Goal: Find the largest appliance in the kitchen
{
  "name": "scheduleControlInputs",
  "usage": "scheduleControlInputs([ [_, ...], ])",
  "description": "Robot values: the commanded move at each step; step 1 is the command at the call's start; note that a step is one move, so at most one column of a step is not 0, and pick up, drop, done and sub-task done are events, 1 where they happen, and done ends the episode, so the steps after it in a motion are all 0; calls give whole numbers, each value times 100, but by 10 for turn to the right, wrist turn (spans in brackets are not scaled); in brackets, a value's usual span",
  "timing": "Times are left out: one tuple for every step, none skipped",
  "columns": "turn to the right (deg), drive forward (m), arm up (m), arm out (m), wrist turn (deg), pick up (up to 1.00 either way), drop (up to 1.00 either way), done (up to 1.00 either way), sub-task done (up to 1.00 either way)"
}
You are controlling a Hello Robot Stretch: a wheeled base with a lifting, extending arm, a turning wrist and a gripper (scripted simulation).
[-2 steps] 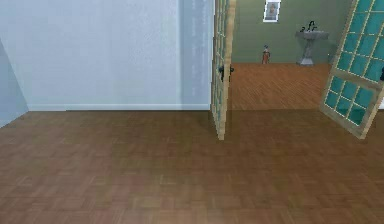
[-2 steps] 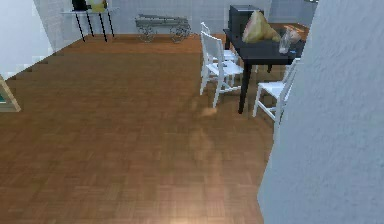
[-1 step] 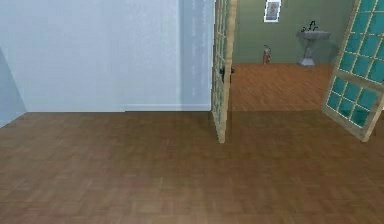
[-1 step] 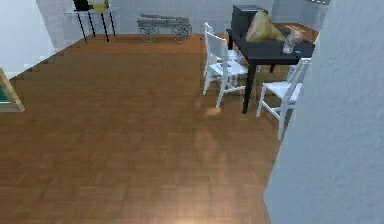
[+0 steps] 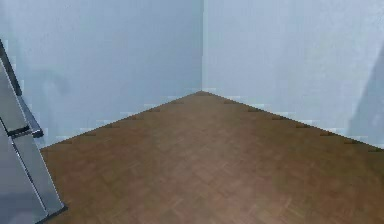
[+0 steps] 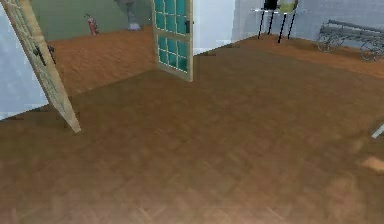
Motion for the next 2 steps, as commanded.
scheduleControlInputs([
  [-210,0,0,0,0,0,0,0,0],
  [0,85,0,0,0,0,0,0,0],
])
